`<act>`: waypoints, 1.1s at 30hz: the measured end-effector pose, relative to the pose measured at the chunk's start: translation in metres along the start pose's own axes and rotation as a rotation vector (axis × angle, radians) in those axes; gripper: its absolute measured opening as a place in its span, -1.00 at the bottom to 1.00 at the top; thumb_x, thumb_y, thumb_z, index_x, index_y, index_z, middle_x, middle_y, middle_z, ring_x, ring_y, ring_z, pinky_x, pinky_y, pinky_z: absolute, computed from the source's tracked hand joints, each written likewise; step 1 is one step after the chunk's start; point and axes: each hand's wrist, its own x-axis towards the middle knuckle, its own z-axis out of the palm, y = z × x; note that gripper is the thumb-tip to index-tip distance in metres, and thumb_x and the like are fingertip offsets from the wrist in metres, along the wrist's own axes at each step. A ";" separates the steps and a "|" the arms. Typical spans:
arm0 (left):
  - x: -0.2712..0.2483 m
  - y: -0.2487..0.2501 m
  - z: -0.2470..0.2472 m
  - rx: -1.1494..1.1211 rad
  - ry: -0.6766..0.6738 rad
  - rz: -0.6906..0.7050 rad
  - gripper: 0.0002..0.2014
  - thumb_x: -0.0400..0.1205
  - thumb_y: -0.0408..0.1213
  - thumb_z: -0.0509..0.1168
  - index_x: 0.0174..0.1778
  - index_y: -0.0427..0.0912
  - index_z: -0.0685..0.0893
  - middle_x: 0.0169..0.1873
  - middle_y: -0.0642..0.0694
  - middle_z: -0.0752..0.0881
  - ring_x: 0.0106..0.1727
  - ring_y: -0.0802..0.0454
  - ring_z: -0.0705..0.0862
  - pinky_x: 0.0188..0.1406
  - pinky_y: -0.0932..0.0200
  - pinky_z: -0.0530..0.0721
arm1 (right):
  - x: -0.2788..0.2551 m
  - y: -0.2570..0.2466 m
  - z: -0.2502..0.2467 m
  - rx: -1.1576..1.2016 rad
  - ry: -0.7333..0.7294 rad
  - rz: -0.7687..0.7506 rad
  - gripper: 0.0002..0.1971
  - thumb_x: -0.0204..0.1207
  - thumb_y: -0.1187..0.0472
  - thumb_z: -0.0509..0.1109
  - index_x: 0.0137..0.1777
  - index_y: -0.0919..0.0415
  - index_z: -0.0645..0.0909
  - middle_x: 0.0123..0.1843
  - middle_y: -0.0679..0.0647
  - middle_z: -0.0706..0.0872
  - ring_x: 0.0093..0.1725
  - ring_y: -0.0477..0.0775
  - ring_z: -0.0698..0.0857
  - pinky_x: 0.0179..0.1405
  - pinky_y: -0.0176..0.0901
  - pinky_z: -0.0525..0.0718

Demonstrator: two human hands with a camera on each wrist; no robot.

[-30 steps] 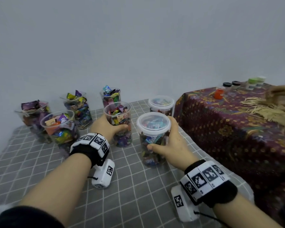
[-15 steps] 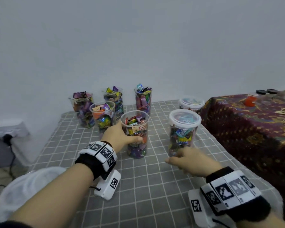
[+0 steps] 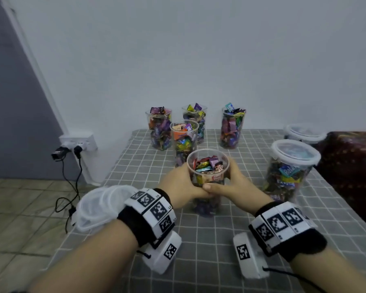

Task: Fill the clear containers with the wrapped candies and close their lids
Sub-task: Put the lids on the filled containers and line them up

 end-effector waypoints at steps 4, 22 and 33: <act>-0.010 -0.011 -0.013 0.348 -0.144 -0.060 -0.11 0.32 0.13 0.52 0.54 0.06 0.28 0.43 0.00 0.51 0.36 -0.01 0.54 0.31 0.01 0.55 | 0.004 0.007 0.004 0.010 0.000 0.004 -0.25 0.30 0.30 0.60 0.46 0.16 0.32 0.31 0.02 0.63 0.26 -0.14 0.63 0.12 -0.40 0.63; -0.025 -0.067 -0.066 1.136 -0.518 -0.390 0.01 0.37 0.16 0.49 0.64 -0.01 0.07 0.52 -0.02 0.34 0.47 -0.07 0.43 0.31 -0.06 0.57 | 0.005 0.013 0.004 -0.031 0.011 0.008 -0.29 0.31 0.19 0.61 0.40 0.03 0.33 0.30 -0.09 0.60 0.31 -0.09 0.60 0.33 -0.11 0.58; -0.022 -0.053 -0.081 0.997 -0.421 -0.446 -0.09 0.37 0.26 0.41 0.57 -0.07 0.26 0.37 -0.06 0.58 0.33 -0.04 0.57 0.17 0.10 0.58 | 0.002 0.013 0.005 -0.028 0.022 0.007 -0.34 0.32 0.21 0.61 0.36 0.07 0.36 0.22 -0.13 0.63 0.21 -0.23 0.60 0.13 -0.37 0.57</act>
